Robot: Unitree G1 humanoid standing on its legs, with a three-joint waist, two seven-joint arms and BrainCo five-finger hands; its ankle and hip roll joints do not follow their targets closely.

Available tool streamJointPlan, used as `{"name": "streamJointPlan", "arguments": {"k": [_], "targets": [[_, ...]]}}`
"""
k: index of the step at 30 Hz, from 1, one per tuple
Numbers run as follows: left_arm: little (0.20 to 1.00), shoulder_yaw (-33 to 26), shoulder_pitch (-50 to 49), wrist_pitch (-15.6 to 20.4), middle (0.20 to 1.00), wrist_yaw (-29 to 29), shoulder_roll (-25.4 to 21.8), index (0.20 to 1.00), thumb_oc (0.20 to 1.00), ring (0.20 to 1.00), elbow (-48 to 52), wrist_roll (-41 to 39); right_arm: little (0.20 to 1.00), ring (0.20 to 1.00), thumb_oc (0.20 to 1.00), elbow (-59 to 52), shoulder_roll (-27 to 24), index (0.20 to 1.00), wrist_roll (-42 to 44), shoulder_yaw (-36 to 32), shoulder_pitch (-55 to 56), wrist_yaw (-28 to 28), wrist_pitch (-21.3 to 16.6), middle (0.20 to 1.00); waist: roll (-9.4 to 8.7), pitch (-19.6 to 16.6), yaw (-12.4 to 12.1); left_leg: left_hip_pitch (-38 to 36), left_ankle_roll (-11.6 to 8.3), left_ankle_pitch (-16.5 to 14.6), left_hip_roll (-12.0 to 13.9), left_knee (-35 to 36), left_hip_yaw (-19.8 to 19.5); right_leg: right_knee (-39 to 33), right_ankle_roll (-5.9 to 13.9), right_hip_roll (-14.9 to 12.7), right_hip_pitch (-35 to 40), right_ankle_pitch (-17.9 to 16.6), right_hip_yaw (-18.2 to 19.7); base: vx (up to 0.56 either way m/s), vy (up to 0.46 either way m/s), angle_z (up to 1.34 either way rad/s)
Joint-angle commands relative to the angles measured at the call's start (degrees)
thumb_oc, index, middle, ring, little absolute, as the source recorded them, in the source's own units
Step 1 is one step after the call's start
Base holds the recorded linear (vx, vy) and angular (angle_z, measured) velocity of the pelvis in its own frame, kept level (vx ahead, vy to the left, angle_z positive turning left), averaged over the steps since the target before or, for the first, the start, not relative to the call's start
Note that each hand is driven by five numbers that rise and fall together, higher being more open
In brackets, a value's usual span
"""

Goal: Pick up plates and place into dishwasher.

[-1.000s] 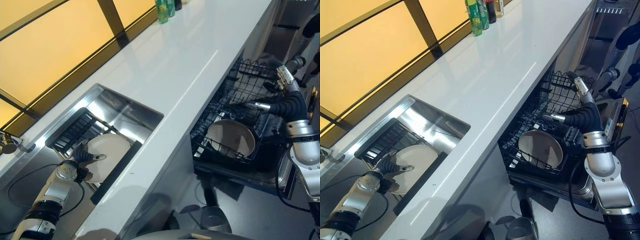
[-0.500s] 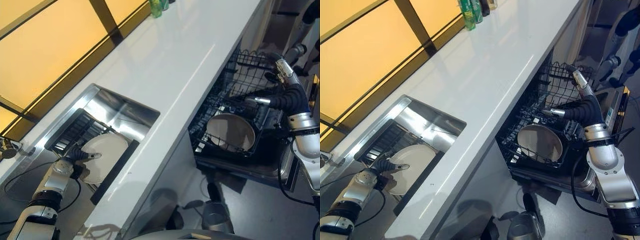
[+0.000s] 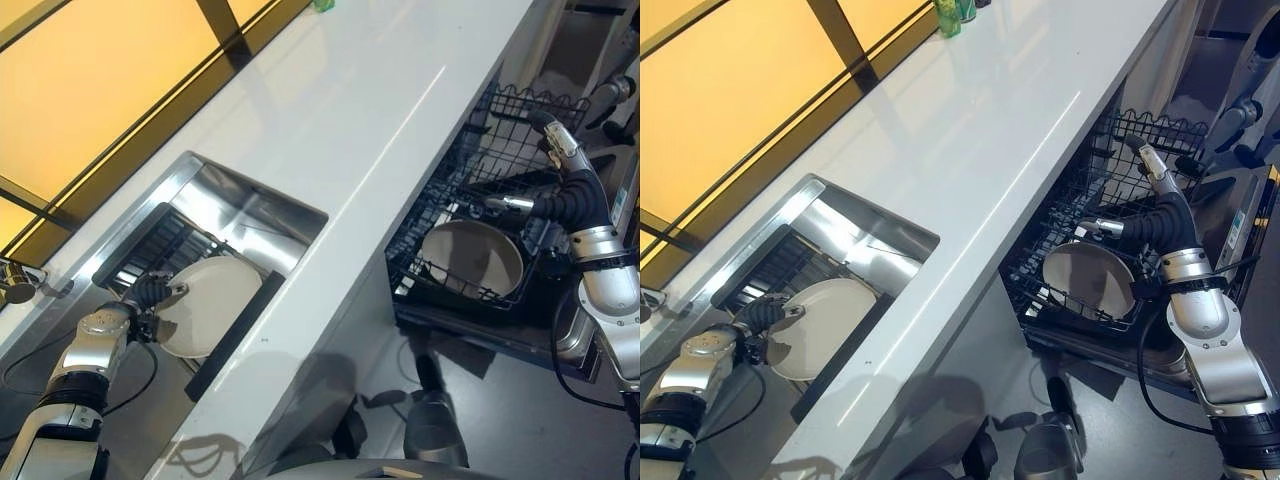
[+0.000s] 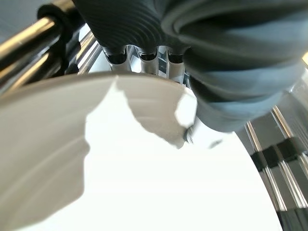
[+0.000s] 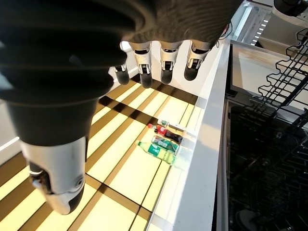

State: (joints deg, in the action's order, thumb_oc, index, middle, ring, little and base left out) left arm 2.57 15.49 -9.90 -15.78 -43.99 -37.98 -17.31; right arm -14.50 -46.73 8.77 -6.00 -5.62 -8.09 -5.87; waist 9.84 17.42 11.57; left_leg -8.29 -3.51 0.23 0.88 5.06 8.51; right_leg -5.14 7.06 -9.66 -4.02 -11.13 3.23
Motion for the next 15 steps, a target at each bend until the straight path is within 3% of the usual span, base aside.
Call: {"name": "streamJointPlan", "arguments": {"k": [1,15], "targets": [[0.200,2.1,-0.5,0.3,0.200,-7.0,0.5,0.200,0.200,0.200,3.4,-4.1,1.000,1.000,1.000,-2.0,-0.4,1.000,1.0,0.6,-4.0,-1.4,-2.6,1.000,-2.20,-2.3,-0.5,5.4,0.65,-2.0,-0.8,-7.8,-2.0,10.3,2.85,-3.8,1.6,10.1,0.6,0.02,-0.012,0.07],[0.200,-0.6,-2.6,1.6,0.200,-12.7,-1.3,0.200,0.200,0.200,10.4,-10.9,1.000,1.000,1.000,-2.2,0.0,1.000,1.5,-0.7,-0.6,-2.0,-3.8,1.000,-1.73,-4.8,-1.6,3.9,0.46,-2.2,-0.7,-6.6,-2.5,8.9,2.69,-3.7,3.5,10.3,-0.7,0.01,-0.022,0.04]]}}
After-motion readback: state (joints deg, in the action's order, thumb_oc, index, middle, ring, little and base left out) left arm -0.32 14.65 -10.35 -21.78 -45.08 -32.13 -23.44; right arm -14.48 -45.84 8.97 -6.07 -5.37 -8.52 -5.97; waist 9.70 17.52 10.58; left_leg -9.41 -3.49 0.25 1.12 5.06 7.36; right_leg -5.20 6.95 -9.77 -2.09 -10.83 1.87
